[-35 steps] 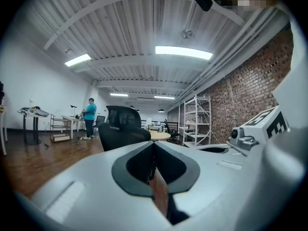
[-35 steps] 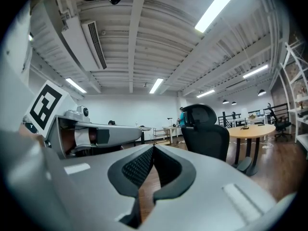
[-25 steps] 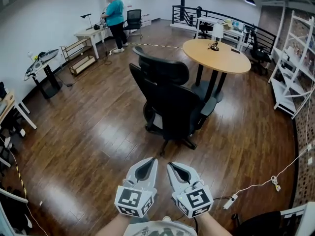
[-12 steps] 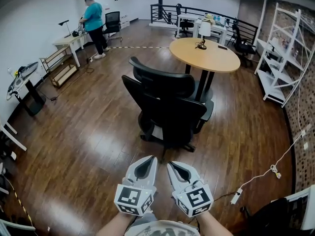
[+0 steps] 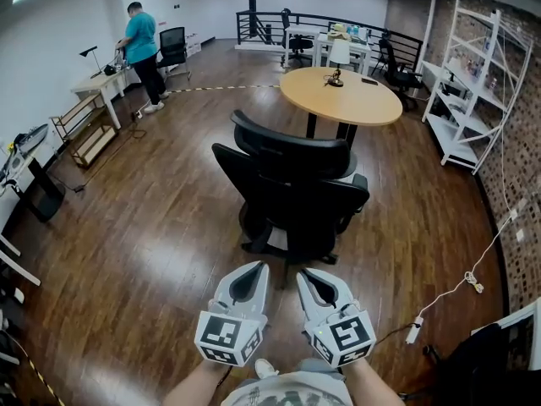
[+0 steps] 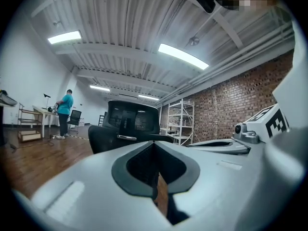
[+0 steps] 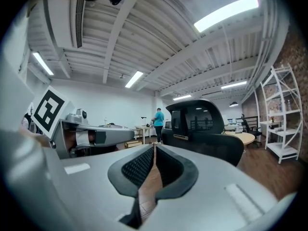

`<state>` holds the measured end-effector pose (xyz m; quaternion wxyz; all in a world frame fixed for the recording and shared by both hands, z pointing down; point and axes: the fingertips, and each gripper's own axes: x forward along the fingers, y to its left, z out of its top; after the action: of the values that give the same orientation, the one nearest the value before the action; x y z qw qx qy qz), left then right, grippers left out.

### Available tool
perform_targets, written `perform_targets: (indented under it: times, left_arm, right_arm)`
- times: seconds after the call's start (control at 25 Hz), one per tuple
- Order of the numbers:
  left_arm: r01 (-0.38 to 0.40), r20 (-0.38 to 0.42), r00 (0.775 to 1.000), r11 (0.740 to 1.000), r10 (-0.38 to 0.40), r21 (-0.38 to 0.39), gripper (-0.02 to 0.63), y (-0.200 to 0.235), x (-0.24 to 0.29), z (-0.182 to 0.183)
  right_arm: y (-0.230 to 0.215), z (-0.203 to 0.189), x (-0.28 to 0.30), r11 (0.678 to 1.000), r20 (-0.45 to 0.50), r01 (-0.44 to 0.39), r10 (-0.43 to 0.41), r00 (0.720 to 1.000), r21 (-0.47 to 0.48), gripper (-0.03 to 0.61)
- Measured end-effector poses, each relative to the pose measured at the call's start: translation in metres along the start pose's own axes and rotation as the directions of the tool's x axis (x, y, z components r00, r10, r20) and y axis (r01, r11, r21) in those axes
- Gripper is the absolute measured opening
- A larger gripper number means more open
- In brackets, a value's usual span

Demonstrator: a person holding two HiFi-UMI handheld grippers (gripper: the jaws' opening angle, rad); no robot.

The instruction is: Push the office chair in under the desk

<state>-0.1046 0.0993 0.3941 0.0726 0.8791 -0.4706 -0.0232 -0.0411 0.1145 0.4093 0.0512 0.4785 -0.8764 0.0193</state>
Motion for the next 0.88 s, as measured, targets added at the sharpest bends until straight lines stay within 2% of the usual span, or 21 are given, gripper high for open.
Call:
perform_targets:
  times: [0.2, 0.48, 0.72, 0.88]
  left_arm:
    - [0.034, 0.015, 0.999, 0.999, -0.034, 0.01, 0.012, 0.013, 0.015, 0.011]
    - [0.051, 0.012, 0.999, 0.998, -0.052, 0.045, 0.014, 0.048, 0.052, 0.02]
    - [0.035, 0.012, 0.999, 0.994, -0.036, 0.103, 0.016, 0.085, 0.098, 0.031]
    - [0.055, -0.006, 0.998, 0.988, -0.055, 0.141, 0.035, 0.109, 0.129, 0.039]
  right_arm:
    - [-0.006, 0.013, 0.016, 0.999, 0.013, 0.019, -0.018, 1.0, -0.046, 0.01]
    - [-0.047, 0.023, 0.048, 0.995, 0.033, 0.071, -0.069, 0.997, -0.063, 0.026]
    - [-0.088, 0.03, 0.078, 0.993, 0.031, 0.052, -0.049, 0.998, -0.108, 0.063]
    - [-0.118, 0.034, 0.097, 0.987, 0.019, 0.048, -0.045, 0.999, -0.152, 0.093]
